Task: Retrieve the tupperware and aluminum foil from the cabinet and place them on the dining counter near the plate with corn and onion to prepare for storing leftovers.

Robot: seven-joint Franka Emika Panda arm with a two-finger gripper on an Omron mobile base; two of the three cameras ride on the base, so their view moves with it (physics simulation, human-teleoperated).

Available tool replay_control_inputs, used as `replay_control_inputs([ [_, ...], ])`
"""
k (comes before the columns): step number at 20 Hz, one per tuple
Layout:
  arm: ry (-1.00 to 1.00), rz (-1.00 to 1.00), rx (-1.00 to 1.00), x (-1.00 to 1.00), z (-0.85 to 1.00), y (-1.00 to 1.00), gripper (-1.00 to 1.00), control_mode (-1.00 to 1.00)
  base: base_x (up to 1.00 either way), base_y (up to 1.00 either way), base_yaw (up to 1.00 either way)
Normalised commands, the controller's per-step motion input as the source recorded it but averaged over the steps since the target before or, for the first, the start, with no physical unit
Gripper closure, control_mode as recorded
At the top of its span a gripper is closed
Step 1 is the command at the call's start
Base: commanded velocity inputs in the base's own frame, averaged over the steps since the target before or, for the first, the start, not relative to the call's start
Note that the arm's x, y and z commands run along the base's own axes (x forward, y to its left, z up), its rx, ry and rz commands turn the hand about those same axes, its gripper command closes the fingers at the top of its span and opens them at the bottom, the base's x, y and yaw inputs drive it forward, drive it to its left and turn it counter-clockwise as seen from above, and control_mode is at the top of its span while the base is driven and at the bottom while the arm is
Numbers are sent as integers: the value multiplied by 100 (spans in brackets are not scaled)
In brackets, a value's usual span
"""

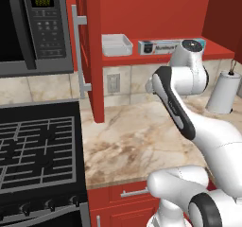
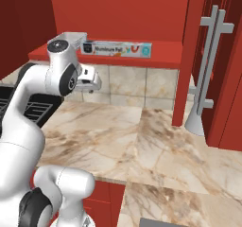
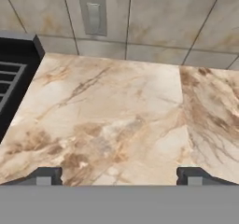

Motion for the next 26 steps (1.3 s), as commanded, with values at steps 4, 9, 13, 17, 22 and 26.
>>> replay_control_inputs([
  [4, -43, 0, 0, 0, 52, 6, -100, -100, 0, 0, 0],
  [9, -28, 0, 0, 2, 72, 13, -100, -100, 0, 0, 0],
  [13, -2, 0, 0, 19, 87, 22, -100, -100, 0, 0, 0],
  [17, 1, -2, 2, 25, 91, 23, -100, -100, 0, 0, 0],
  [22, 4, -3, 1, 23, 81, 26, -100, -100, 0, 0, 0],
  [26, 1, -5, 0, 23, 25, 27, -100, -100, 0, 0, 0],
])
